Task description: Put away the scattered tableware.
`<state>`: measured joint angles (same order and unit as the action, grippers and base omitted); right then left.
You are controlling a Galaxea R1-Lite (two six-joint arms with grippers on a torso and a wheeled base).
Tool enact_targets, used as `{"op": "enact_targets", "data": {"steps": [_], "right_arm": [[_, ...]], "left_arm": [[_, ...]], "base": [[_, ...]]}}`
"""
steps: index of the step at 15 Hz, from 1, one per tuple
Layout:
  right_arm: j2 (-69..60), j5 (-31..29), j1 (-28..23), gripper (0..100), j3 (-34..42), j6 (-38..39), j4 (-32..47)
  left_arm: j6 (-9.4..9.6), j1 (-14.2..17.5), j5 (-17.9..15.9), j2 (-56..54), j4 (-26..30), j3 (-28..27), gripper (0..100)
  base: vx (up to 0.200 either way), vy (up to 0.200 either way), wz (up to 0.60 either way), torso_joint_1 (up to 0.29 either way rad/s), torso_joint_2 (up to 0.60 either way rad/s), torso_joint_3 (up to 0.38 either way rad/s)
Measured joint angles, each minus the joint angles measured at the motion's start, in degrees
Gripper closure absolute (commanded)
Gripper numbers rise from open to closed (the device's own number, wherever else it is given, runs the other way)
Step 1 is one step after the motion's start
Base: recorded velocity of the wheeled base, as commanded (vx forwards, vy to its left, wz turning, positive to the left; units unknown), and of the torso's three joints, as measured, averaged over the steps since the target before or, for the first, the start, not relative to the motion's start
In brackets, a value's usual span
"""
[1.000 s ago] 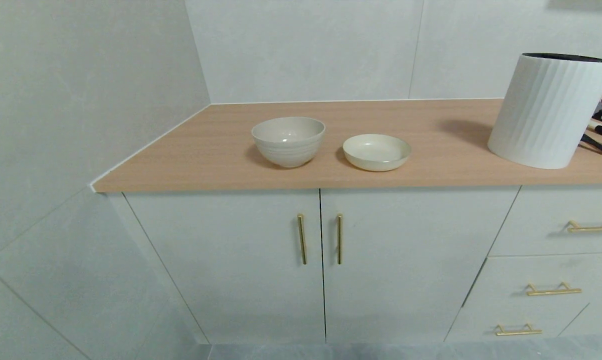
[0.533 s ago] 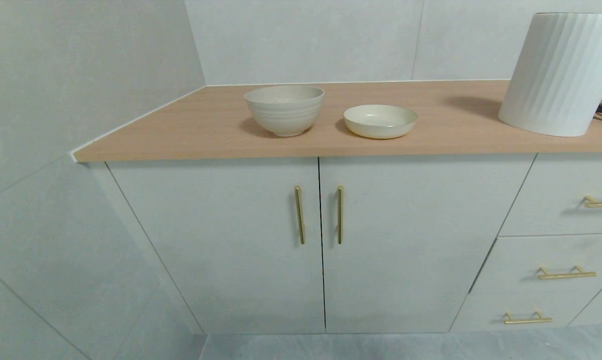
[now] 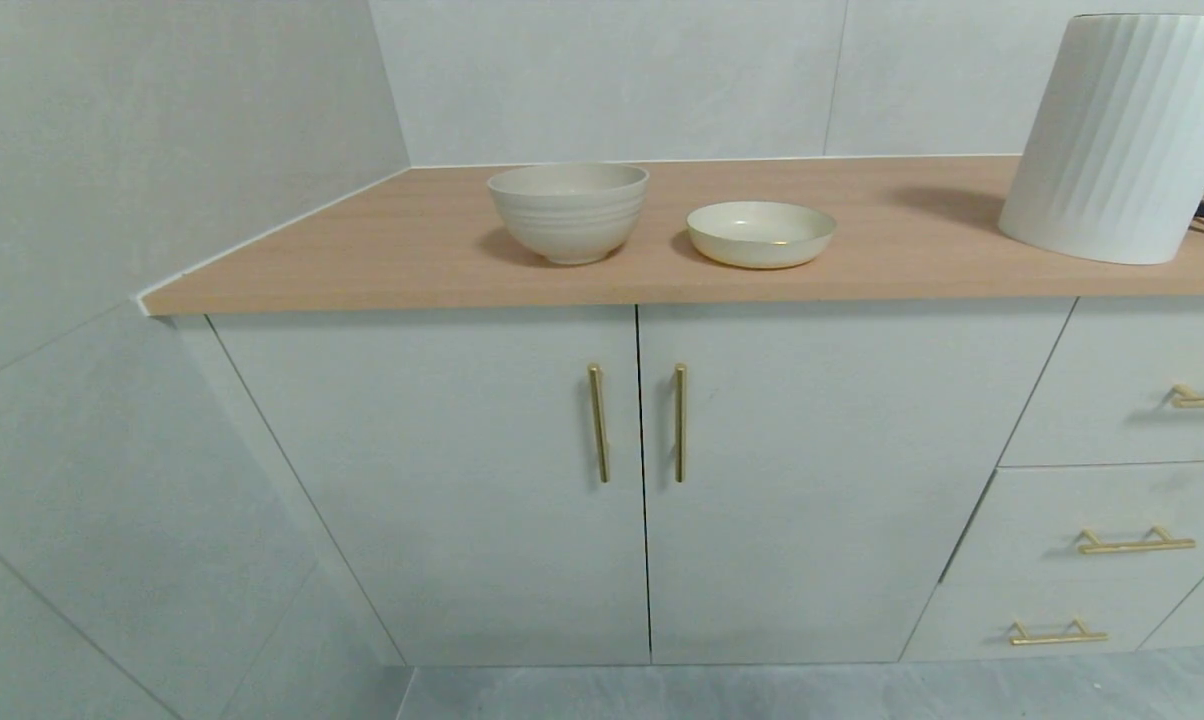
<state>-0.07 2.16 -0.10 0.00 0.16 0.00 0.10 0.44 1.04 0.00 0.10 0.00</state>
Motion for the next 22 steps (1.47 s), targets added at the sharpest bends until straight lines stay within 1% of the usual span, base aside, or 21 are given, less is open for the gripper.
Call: {"op": "enact_targets", "data": {"steps": [1, 4, 13, 15, 18, 22], "right_arm": [[0.0, 0.02, 0.0, 0, 0.0, 0.0, 0.0], [0.0, 0.02, 0.0, 0, 0.0, 0.02, 0.0], [0.0, 0.11, 0.0, 0, 0.0, -0.09, 0.0], [0.12, 1.17, 0.07, 0, -1.29, 0.44, 0.33], [3.51, 6.9, 1.15, 0, -8.62, 2.93, 0.46], [15.62, 20.72, 2.07, 0, -12.73, 3.23, 0.51]], "left_arm": [[-0.02, -0.02, 0.0, 0.0, 0.0, 0.0, 0], [0.0, -0.02, 0.0, 0.0, 0.0, 0.0, 0], [0.0, 0.0, 0.0, 0.0, 0.0, 0.0, 0], [0.0, -0.02, -0.02, 0.0, 0.0, 0.0, 0], [0.06, -0.02, -0.02, 0.0, 0.0, 0.0, 0], [0.34, -0.02, 0.0, 0.0, 0.0, 0.0, 0]], "base": [[0.0, 0.0, 0.0, 0.0, 0.0, 0.0], [0.2, 0.0, 0.0, -0.006, 0.0, 0.007], [0.0, 0.0, 0.0, 0.0, 0.0, 0.0], [0.0, 0.0, 0.0, 0.0, 0.0, 0.0], [0.0, 0.0, 0.0, 0.0, 0.0, 0.0], [0.0, 0.0, 0.0, 0.0, 0.0, 0.0]]}}
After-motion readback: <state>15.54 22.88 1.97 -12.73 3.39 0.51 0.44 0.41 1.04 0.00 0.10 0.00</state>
